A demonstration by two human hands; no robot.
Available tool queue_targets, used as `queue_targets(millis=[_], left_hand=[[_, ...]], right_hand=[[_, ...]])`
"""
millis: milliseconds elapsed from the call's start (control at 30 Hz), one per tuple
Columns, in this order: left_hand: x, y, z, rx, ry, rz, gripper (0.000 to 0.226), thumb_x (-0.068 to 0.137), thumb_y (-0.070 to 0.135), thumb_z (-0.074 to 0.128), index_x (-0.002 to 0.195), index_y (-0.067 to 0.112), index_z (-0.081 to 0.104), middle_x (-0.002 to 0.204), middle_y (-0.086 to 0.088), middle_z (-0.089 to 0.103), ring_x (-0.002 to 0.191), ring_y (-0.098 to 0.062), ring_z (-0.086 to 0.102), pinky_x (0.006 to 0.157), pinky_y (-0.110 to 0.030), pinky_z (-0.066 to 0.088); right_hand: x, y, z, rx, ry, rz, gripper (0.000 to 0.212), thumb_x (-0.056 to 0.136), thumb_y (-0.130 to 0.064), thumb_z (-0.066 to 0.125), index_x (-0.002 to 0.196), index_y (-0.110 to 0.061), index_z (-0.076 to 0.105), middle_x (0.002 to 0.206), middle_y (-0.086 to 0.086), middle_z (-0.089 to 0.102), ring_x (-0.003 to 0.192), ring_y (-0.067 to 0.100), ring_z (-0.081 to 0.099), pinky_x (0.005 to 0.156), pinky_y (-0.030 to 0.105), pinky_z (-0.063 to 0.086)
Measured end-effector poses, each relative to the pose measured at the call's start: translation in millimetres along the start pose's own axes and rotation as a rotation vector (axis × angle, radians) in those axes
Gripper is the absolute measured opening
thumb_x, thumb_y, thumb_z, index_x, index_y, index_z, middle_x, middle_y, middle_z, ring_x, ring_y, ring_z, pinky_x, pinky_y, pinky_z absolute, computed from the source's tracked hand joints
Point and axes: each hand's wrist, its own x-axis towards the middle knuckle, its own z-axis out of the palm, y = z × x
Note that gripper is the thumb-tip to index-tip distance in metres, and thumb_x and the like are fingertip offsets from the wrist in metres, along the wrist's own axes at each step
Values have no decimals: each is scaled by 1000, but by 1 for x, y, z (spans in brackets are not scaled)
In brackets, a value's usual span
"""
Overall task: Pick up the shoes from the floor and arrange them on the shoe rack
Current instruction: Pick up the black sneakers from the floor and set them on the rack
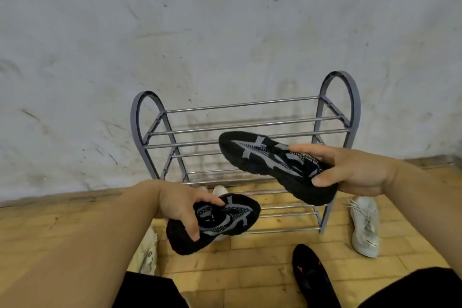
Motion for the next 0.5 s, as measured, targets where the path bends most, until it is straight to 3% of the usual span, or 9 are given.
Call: queue_targets(millis=[167,300,400,500], left_hand=[[9,-34,-2,80,25,-165,94,82,7,84,157,35,36,150,1,40,138,-27,44,107,-41,49],[24,-80,-5,-81,79,-148,101,75,9,88,156,38,35,149,-1,46,136,-26,50,113,-49,46],[39,-119,-2,-258,190,-66,103,72,11,90,152,45,35,146,-2,50,129,-25,57,109,-47,49],[64,-151,6,-389,379,36,102,75,13,90,154,44,34,141,1,58,122,-18,64,105,-40,52]], right_hand=[[16,37,7,-156,-109,332,76,78,13,79,139,-28,61,145,3,58,127,25,63,103,40,53],[45,80,30,-367,-54,461,74,78,-2,85,131,-46,58,144,-2,52,129,25,55,112,43,46],[72,113,49,-419,109,433,85,79,-11,86,146,-46,46,141,-1,54,121,23,59,100,38,55],[101,134,60,-430,204,377,88,85,-14,83,154,-42,37,132,-7,54,104,9,60,76,18,53]])
